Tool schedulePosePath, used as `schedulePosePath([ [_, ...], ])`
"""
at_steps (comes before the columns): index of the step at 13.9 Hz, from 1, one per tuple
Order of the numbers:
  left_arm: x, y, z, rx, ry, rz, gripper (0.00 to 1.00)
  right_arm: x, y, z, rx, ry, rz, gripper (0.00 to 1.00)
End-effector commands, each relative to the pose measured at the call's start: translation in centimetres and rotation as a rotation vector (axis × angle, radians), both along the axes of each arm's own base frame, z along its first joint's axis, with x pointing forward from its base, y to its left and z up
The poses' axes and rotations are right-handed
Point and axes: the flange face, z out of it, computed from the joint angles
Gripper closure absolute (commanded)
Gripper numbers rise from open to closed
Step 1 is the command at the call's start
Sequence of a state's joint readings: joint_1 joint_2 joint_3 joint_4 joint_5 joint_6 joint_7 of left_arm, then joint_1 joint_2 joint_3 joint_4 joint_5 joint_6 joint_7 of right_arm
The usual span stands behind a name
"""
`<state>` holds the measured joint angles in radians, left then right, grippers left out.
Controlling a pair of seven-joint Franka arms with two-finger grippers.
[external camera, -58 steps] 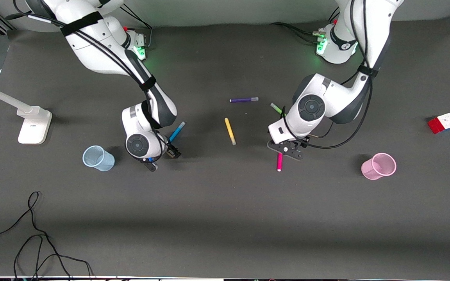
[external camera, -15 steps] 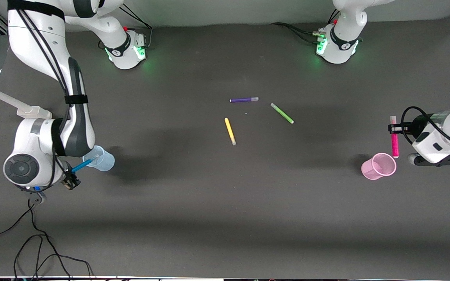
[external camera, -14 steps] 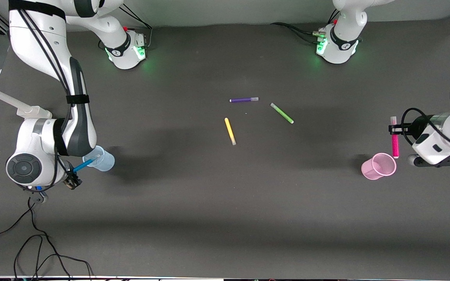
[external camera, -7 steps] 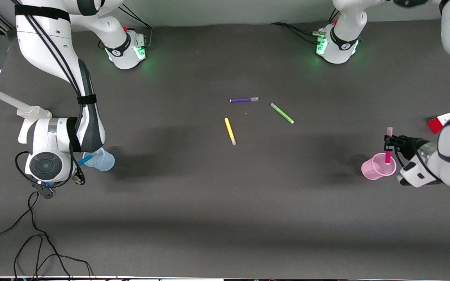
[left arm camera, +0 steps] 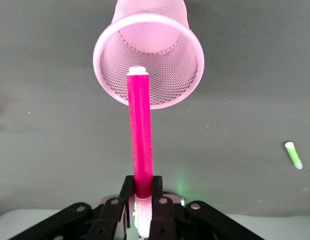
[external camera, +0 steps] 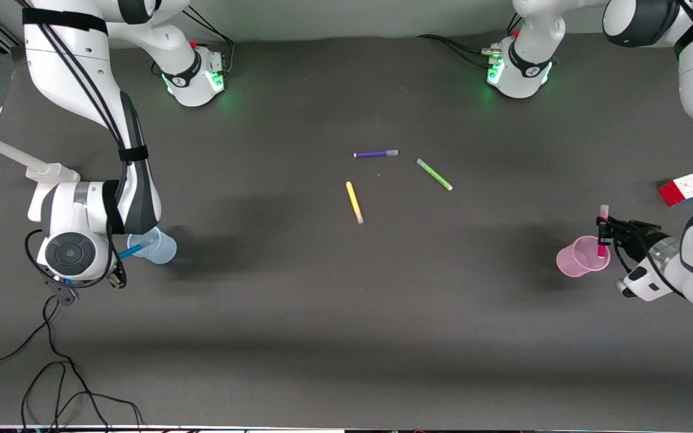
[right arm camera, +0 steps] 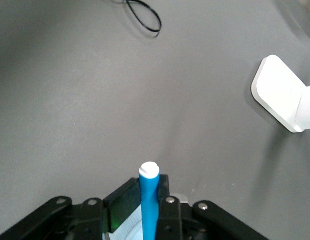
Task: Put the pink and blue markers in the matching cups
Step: 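Lower the blue marker into the blue cup while the left gripper lowers pink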
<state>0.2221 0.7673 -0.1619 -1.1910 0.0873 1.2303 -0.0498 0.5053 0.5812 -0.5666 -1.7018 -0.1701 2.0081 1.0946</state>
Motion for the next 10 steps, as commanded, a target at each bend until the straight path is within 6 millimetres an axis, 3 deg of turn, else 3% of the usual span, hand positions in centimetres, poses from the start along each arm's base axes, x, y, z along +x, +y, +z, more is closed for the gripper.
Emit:
schedulePosePath([
  [1,0.3,0.3,-1.0,0.007,0.024,0.0,0.98,-0.7,-0.1,1.2,-0.021,-0.022,-0.031,0.24],
  [2,0.2,0.2,-1.5,0.003,0.039,-0.001,0.97,-0.8,0.0,1.5,-0.021,-0.015,-0.035,0.01],
  [7,0.1,0.1,-3.0,0.0,0.056,0.0,0.94,-1.1,-0.4,3.8,-0.001,-0.009,-0.03,0.0],
  [8,0.2,0.3,-2.9,0.0,0.052,0.002,0.83,-1.2,-0.6,4.6,0.01,0.0,-0.014,0.0],
  [9,0.3,0.2,-2.9,-0.001,0.045,0.0,0.49,-1.5,-1.0,5.8,0.029,0.028,0.013,0.0],
  [10,0.4,0.1,-2.8,0.0,0.038,0.001,0.06,-1.7,-1.6,7.5,0.052,0.047,0.051,0.0],
])
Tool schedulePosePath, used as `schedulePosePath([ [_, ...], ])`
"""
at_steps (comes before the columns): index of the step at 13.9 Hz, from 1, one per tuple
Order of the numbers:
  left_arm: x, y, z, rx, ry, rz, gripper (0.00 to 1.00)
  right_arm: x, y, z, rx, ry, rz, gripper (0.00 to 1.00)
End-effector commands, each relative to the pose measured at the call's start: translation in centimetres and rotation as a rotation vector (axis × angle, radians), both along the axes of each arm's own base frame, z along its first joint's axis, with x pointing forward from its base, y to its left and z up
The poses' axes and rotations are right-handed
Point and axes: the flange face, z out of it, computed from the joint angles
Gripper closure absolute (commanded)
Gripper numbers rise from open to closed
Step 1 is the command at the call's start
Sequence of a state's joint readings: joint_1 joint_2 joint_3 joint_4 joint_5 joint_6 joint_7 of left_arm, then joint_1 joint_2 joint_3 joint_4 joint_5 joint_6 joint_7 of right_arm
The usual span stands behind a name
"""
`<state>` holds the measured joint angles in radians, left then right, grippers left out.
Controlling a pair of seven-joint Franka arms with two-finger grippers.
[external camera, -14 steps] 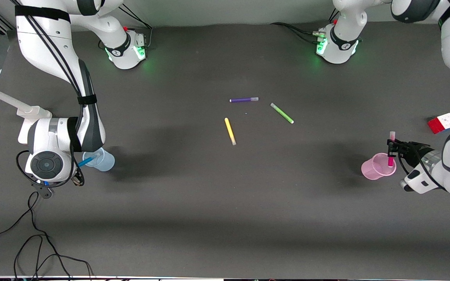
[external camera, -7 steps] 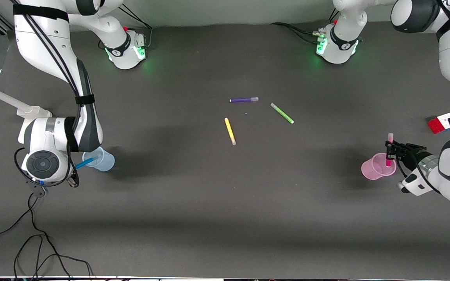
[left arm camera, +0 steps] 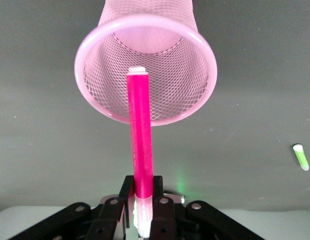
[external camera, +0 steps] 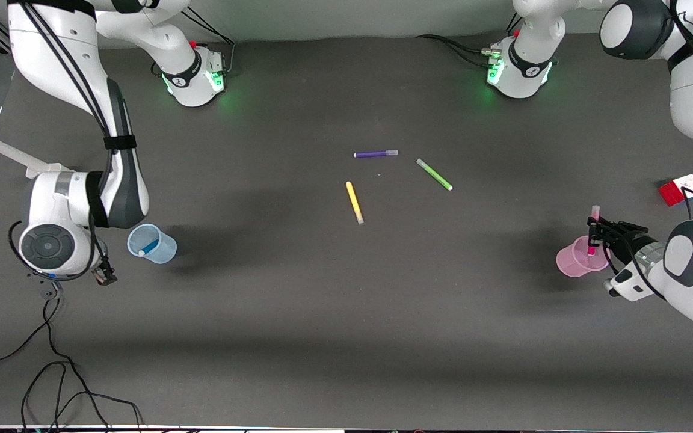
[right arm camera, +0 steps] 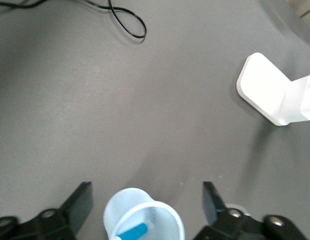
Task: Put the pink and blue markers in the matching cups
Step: 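Lower the blue marker into the blue cup while the left gripper lowers pink, then open both grippers, releasing the markers into the cups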
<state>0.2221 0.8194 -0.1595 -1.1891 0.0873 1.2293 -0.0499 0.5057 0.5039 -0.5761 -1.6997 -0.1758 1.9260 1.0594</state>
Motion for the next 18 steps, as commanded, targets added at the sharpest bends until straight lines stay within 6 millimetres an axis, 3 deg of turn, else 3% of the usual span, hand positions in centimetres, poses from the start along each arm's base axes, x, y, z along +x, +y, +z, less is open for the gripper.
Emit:
schedulePosePath([
  [1,0.7,0.1,0.9,0.014,-0.021,0.003,0.0,-1.4,-2.2,5.3,0.057,0.044,0.087,0.0],
  [4,1.5,0.2,3.2,0.026,-0.063,0.006,0.0,-3.8,-5.5,10.5,0.22,0.095,0.196,0.0],
  [7,2.2,0.6,7.4,0.054,-0.129,0.021,0.0,-6.8,-9.2,15.7,0.369,0.115,0.338,0.0],
  [10,1.5,-0.1,13.0,0.059,-0.218,0.0,0.0,-8.6,-9.4,19.5,0.499,0.139,0.493,0.0],
  [13,-1.4,-1.4,20.3,0.065,-0.41,-0.038,0.0,-9.7,-8.2,21.7,0.617,0.079,0.53,0.0],
  [16,-5.2,-3.1,22.9,0.098,-0.529,-0.062,0.0,-12.8,-9.1,22.0,0.678,0.063,0.61,0.0],
  [18,-6.7,-4.3,25.1,0.087,-0.581,-0.063,0.0,-13.5,-9.7,22.5,0.679,0.077,0.685,0.0],
])
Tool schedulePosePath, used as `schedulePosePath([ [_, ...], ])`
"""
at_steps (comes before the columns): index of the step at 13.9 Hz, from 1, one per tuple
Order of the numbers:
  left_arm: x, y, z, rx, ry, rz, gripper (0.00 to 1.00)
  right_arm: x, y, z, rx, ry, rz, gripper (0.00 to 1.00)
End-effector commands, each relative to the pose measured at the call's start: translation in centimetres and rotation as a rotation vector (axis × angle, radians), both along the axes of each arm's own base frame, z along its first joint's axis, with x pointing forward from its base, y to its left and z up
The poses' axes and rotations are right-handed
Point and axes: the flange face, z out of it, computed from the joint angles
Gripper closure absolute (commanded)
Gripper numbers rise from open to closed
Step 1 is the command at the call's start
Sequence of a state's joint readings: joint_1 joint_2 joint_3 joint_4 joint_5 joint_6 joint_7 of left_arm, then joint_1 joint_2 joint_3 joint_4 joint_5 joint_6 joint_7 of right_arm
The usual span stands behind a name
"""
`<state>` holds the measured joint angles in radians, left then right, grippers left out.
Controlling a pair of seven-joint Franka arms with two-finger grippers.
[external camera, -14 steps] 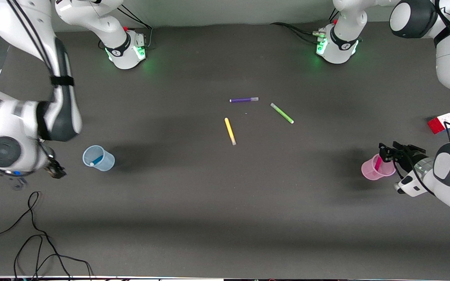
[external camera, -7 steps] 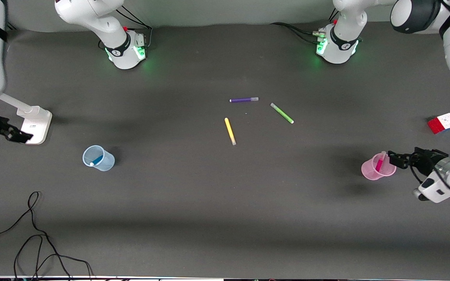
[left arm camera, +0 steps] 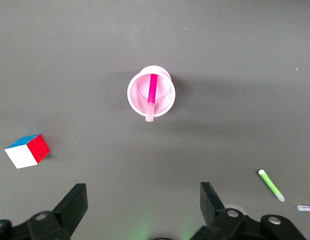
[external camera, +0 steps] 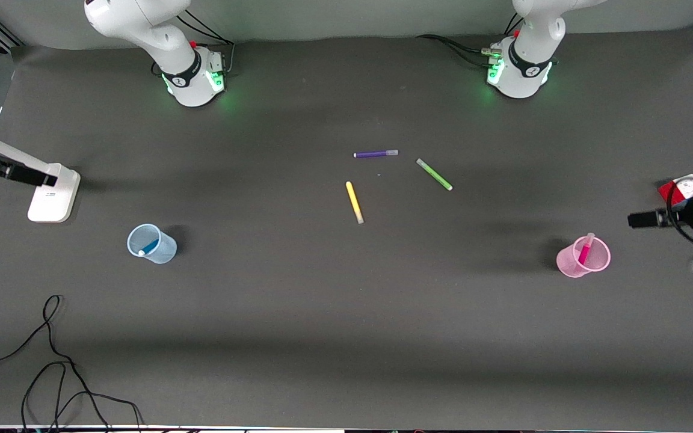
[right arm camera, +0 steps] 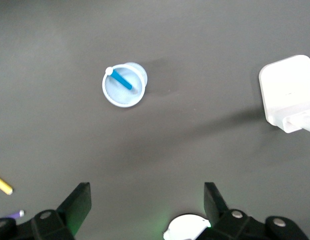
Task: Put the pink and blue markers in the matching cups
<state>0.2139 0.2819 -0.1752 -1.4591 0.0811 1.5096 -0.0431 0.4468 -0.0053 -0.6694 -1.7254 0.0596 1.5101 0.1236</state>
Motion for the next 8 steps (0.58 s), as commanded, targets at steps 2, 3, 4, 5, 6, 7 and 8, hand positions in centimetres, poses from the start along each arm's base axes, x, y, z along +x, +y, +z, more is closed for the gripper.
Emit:
schedulePosePath([
  [2,-4.0,-2.7,3.8,-0.019,-0.092,-0.034,0.0,-1.2,1.7,1.2,0.018,-0.027,0.11,0.0],
  [3,-4.4,-4.4,5.0,-0.029,-0.11,-0.058,0.0,-0.3,2.6,1.7,0.009,-0.037,0.109,0.0],
  [4,-4.7,-5.2,5.8,-0.028,-0.122,-0.068,0.0,0.7,3.1,2.0,0.012,-0.046,0.112,0.0],
  [5,-4.8,-6.4,6.3,-0.027,-0.129,-0.081,0.0,1.6,3.7,2.0,0.041,-0.056,0.111,0.0],
  [6,-4.8,-6.9,6.7,-0.025,-0.135,-0.086,0.0,2.2,4.5,2.0,0.054,-0.061,0.127,0.0],
  [7,-5.0,-7.1,7.0,-0.041,-0.135,-0.082,0.0,1.9,6.0,1.6,0.045,-0.046,0.17,0.0],
  [8,-5.1,-7.2,7.1,-0.058,-0.137,-0.078,0.0,0.9,8.0,0.0,0.014,-0.01,0.217,0.0],
])
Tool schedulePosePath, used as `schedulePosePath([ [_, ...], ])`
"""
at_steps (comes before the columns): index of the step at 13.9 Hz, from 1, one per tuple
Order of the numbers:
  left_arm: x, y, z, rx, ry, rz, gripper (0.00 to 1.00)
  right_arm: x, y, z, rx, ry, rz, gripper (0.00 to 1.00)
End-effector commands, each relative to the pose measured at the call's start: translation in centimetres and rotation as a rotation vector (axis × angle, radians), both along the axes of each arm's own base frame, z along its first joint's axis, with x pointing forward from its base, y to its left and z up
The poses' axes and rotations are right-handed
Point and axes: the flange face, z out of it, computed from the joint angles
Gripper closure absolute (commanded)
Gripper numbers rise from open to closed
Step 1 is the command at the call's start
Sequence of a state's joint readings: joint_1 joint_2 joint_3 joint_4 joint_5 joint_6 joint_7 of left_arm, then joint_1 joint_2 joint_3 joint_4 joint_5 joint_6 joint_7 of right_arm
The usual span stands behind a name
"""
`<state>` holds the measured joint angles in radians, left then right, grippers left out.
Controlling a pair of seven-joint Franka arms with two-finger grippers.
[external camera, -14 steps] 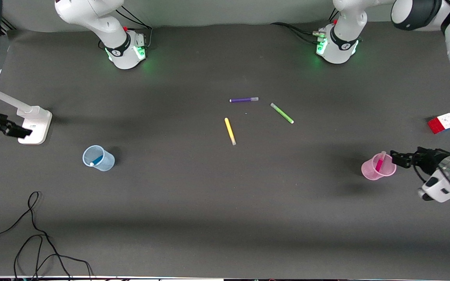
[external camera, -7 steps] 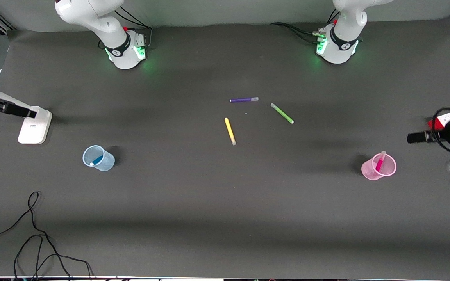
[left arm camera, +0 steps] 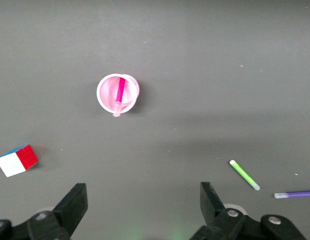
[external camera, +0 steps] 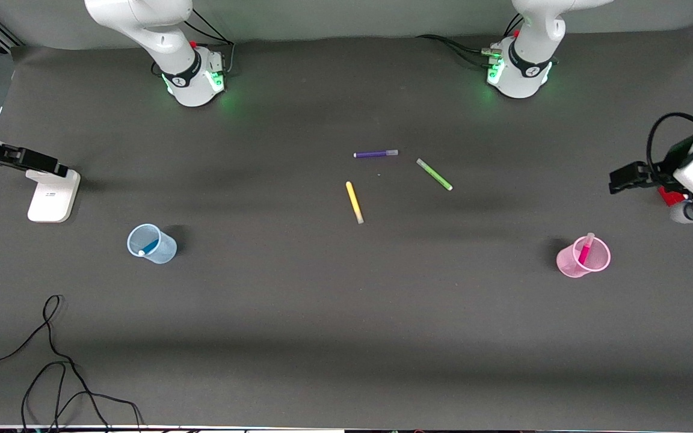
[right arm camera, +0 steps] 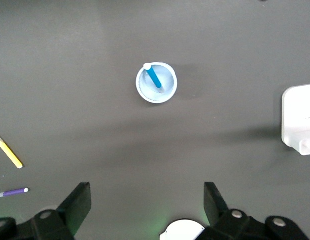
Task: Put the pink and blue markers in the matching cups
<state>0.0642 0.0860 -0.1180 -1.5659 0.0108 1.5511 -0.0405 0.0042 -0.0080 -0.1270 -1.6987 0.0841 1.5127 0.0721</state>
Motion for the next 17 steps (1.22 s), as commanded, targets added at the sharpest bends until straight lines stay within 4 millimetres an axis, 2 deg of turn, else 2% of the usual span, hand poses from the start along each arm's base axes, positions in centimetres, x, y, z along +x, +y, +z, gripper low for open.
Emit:
schedulePosePath([
  [1,-0.8,0.3,0.2,-0.03,-0.007,0.015,0.0,-0.2,4.0,-1.5,-0.038,-0.002,0.094,0.0],
  [5,-1.2,0.6,0.7,-0.03,-0.006,0.016,0.0,1.1,5.0,-0.9,-0.044,-0.051,0.106,0.0],
  [7,-1.1,0.6,0.6,-0.03,-0.006,0.017,0.0,1.7,5.5,1.2,-0.042,-0.09,0.122,0.0],
  [8,-1.1,0.6,0.6,-0.03,-0.006,0.017,0.0,1.9,6.0,1.4,-0.038,-0.095,0.127,0.0],
  [10,-1.1,0.6,0.6,-0.027,-0.006,0.017,0.0,2.3,5.7,1.9,-0.007,-0.105,0.098,0.0],
  [12,-1.0,0.7,0.7,-0.018,-0.009,0.01,0.0,2.1,4.8,3.6,0.015,-0.12,0.081,0.0],
  [13,-1.0,0.7,0.7,-0.018,-0.009,0.009,0.0,1.9,4.3,3.8,0.017,-0.108,0.085,0.0],
  [17,-1.0,0.8,0.6,-0.012,-0.006,0.005,0.0,2.3,5.5,2.8,0.015,-0.084,0.107,0.0],
])
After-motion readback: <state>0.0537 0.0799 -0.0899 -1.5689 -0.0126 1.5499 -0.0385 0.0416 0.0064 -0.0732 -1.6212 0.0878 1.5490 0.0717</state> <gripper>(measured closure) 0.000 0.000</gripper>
